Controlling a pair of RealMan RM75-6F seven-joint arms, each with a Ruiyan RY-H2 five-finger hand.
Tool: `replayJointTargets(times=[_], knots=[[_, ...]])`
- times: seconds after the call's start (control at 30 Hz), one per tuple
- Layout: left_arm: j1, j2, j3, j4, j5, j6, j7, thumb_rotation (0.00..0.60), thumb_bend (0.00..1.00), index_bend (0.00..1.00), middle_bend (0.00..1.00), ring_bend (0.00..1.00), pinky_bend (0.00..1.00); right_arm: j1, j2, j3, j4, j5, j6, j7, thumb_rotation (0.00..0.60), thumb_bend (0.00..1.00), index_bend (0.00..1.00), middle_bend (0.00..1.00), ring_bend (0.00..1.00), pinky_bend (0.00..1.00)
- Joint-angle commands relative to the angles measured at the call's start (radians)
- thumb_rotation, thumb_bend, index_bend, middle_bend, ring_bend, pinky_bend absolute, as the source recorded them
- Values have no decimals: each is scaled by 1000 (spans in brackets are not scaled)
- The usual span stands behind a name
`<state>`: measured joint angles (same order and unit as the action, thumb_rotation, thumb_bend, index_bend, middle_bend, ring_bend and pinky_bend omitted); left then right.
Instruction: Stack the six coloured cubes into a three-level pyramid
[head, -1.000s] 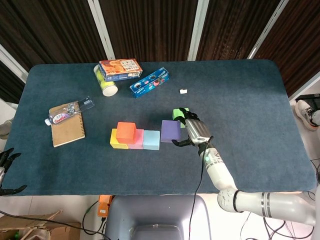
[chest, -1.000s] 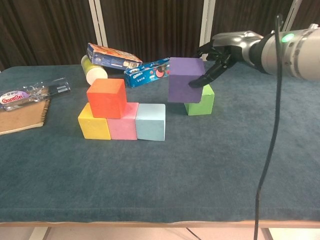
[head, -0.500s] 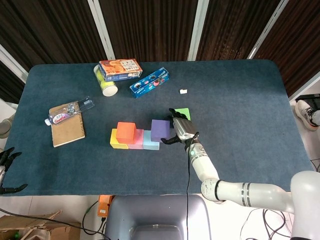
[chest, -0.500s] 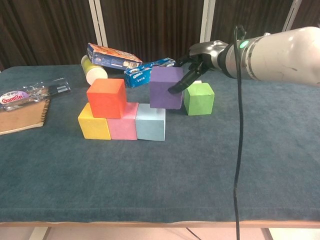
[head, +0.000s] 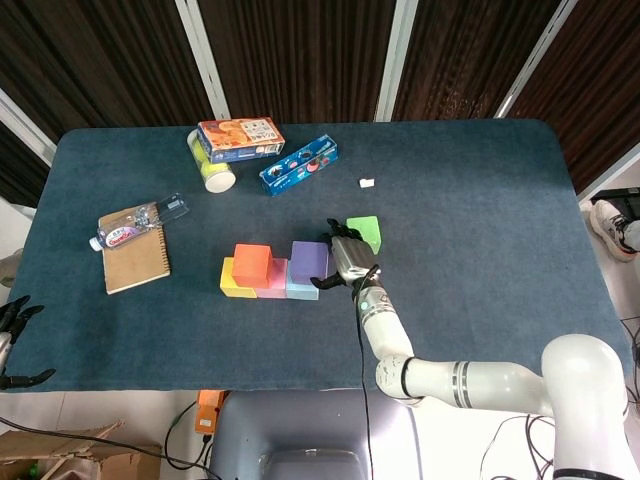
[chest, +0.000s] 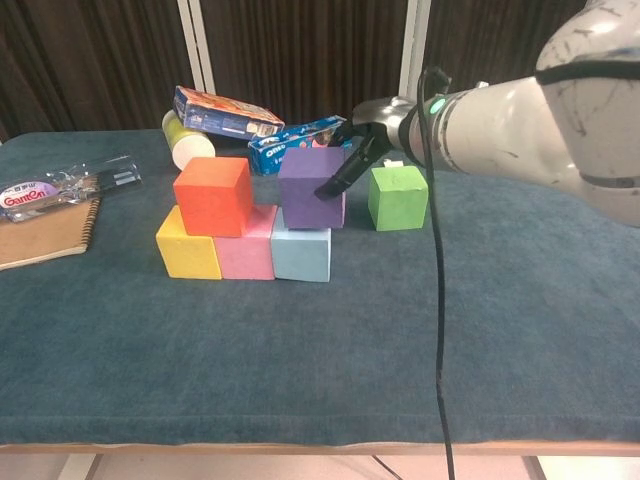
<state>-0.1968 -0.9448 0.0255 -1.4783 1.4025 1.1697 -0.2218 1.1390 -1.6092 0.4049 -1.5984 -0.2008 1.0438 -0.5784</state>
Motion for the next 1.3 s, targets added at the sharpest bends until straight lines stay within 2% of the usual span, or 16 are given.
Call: replayJointTargets(times=[0.03,1.3], knots=[[1,-1,0,1,-1,-1,0,506,7,162,9,0,84,14,-16,8,15,10,2,-7,565,273,425,0,0,0],[18,-9,1,52,10,-8,-61,506,7,162,9,0,84,83,-133,46,114,31,-6,-24,565,275,405,0,0,0]])
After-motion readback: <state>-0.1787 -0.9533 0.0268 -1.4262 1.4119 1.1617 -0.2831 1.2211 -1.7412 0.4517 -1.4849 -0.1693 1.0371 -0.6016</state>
